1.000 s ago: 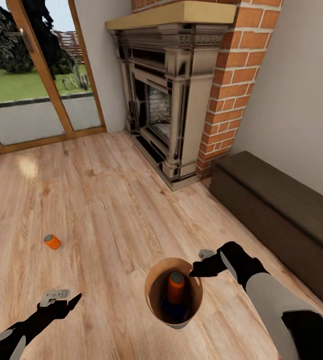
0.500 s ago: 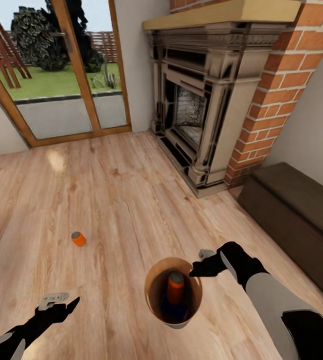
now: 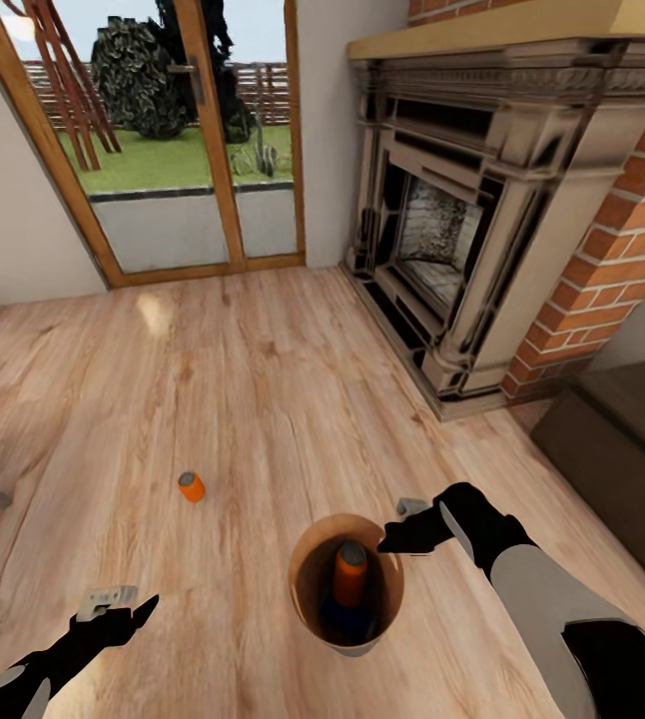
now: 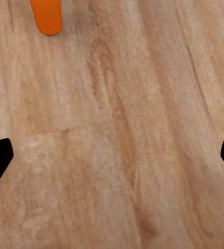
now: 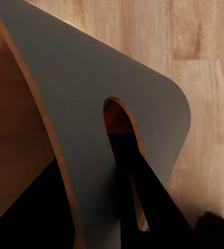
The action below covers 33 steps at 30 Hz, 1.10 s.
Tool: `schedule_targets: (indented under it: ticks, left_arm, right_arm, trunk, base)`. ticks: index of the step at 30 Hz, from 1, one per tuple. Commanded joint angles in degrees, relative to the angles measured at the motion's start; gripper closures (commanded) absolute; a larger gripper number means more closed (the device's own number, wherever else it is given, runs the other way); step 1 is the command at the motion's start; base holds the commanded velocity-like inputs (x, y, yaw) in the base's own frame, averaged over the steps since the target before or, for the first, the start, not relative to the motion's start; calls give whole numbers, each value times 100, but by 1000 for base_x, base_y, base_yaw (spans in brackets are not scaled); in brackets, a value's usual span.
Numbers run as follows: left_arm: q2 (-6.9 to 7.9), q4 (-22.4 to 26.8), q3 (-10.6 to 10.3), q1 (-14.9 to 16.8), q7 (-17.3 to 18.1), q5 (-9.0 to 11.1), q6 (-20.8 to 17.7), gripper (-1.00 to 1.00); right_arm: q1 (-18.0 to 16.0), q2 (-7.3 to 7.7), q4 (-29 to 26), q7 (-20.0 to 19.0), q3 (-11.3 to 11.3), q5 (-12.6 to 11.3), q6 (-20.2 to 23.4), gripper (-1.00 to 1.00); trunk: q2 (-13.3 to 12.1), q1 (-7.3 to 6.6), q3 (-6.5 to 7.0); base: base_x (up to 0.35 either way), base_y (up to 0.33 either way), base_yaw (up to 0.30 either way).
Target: Put the three can of soda from the living room inside the tash can in the kitchen.
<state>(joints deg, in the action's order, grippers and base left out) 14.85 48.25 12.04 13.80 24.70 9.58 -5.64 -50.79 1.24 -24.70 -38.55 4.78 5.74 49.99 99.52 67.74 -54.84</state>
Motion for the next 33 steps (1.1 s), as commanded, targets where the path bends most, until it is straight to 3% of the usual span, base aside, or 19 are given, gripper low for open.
schedule_targets:
  ticks: [1, 19, 33]
  left_arm:
    - [0, 0, 0, 0, 0, 0, 1, -100]
    - [0, 0, 0, 0, 6, 2, 1, -100]
    - [0, 0, 0, 0, 1, 10, 1, -100]
  right_arm:
    - [-1, -1, 0, -19, -12, -126, 55, 100]
    - [-1, -2, 14, -12, -12, -126, 55, 100]
    - [-1, -8, 26, -12, -12, -126, 54, 100]
  trunk:
    - [0, 0, 0]
    - [0, 0, 0]
    - [0, 0, 0]
  base:
    - [323, 3, 84]
    - [324, 5, 8]
    - [323, 112, 0]
